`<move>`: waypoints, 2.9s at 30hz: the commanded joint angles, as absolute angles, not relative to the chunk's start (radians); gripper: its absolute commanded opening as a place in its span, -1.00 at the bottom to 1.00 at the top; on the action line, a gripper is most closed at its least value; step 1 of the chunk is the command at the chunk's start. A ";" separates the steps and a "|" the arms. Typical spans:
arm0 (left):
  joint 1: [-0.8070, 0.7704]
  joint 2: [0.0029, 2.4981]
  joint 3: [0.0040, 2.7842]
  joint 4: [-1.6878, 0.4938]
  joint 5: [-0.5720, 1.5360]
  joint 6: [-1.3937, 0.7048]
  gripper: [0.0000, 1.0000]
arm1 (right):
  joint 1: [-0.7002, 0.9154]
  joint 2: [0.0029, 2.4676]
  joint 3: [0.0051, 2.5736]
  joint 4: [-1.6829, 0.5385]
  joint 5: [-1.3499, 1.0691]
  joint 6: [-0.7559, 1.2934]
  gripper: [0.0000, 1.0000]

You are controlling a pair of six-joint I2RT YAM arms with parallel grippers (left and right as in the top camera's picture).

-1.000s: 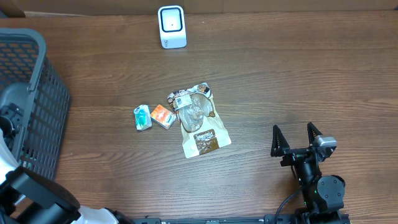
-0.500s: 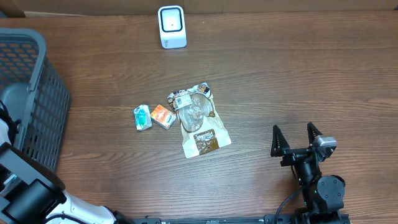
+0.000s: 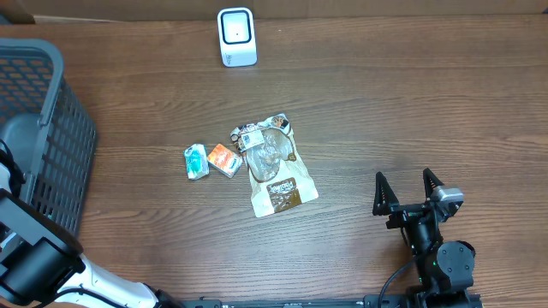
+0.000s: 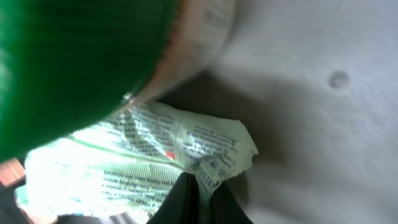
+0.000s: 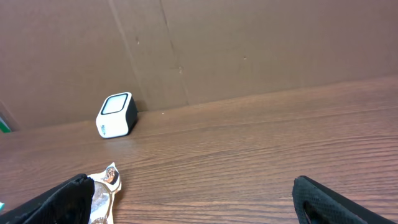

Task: Scan the item barcode
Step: 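Lower the left gripper into the basket and grasp the mint tissue pack, then carry the mint pack toward the scanner and drop it on the bread bag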

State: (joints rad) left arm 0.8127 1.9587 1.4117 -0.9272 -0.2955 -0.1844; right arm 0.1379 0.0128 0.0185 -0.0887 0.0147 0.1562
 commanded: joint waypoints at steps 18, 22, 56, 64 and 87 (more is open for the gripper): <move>0.730 1.710 1.887 -1.154 0.225 -0.189 -0.92 | 0.134 0.003 0.008 -0.081 0.014 0.157 1.00; 0.690 1.600 1.888 -1.124 0.229 -0.187 -0.92 | 0.134 0.003 0.008 -0.081 0.014 0.157 1.00; -0.336 1.686 1.552 -1.113 0.094 -0.158 -0.92 | 0.134 0.003 0.008 -0.081 0.014 0.157 1.00; -0.422 1.813 1.539 -1.036 0.094 -0.158 -0.42 | 0.134 0.003 0.008 -0.081 0.014 0.157 1.00; 0.268 1.528 1.923 -1.272 0.077 -0.221 0.99 | 0.134 0.003 0.008 -0.081 0.014 0.157 1.00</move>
